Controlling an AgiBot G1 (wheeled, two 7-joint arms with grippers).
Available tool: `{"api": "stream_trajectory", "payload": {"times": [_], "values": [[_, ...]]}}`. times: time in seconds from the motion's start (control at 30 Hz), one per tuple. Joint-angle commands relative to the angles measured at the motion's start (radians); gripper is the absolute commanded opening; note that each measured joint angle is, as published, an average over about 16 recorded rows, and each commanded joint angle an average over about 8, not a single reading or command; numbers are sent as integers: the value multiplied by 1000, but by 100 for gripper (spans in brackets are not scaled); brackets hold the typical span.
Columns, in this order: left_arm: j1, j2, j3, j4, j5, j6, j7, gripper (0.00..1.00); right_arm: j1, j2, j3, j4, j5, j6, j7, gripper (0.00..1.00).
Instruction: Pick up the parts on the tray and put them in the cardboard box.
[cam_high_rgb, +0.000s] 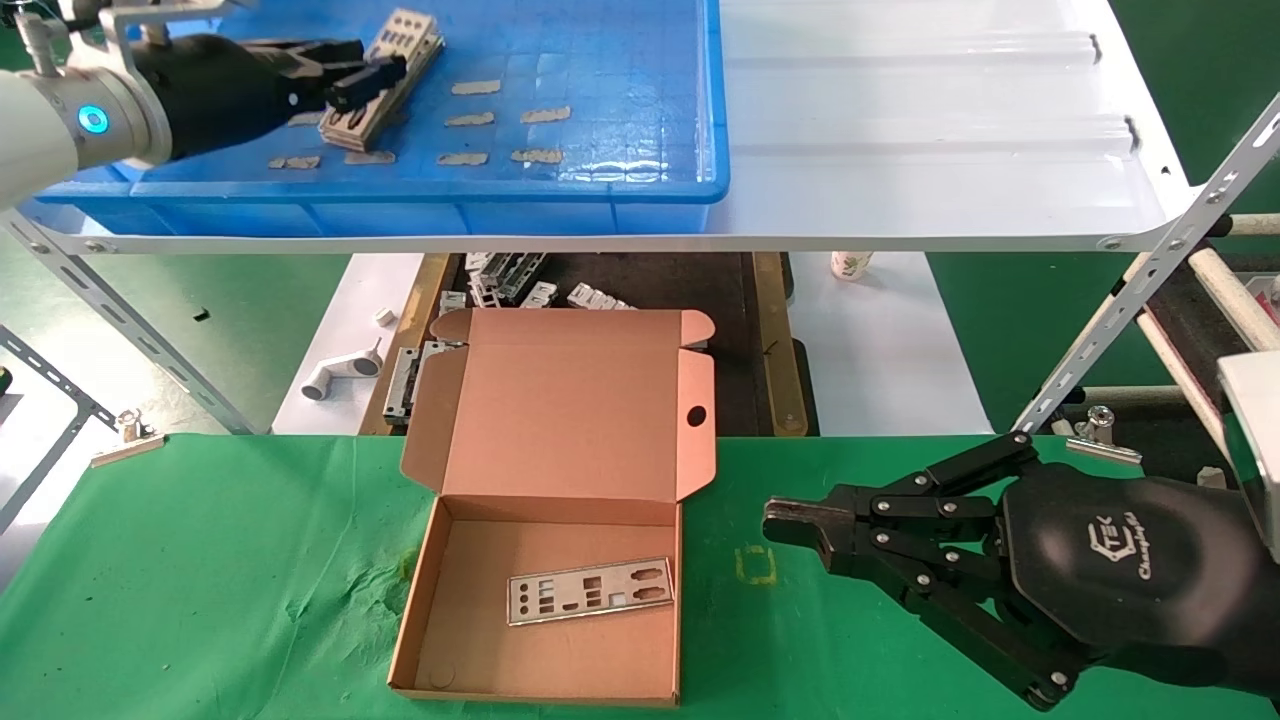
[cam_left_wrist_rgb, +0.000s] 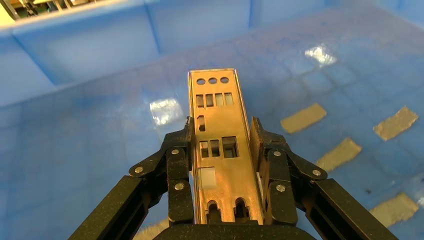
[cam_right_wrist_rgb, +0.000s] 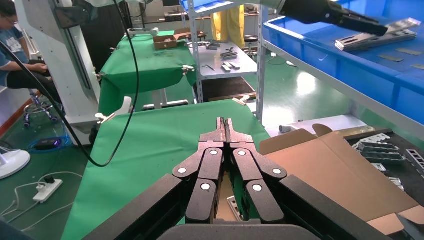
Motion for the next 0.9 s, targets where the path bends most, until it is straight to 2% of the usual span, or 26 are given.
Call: {"api": "stream_trajectory", "payload": {"times": [0.03, 0.17, 0.3, 0.77, 0.9], "values": [[-3, -1, -3, -3, -4, 1, 3, 0, 0, 0, 0, 0, 0, 0, 0, 0], [-16, -14, -10, -19, -14, 54, 18, 0, 0, 0, 0, 0, 0, 0, 0, 0], [-34, -37, -12, -41, -19, 155, 43, 0, 0, 0, 0, 0, 0, 0, 0, 0], [-57, -137, 12, -165, -19, 718, 207, 0, 0, 0, 0, 0, 0, 0, 0, 0], [-16, -156, 51, -258, -28, 805, 266, 0, 0, 0, 0, 0, 0, 0, 0, 0]]}}
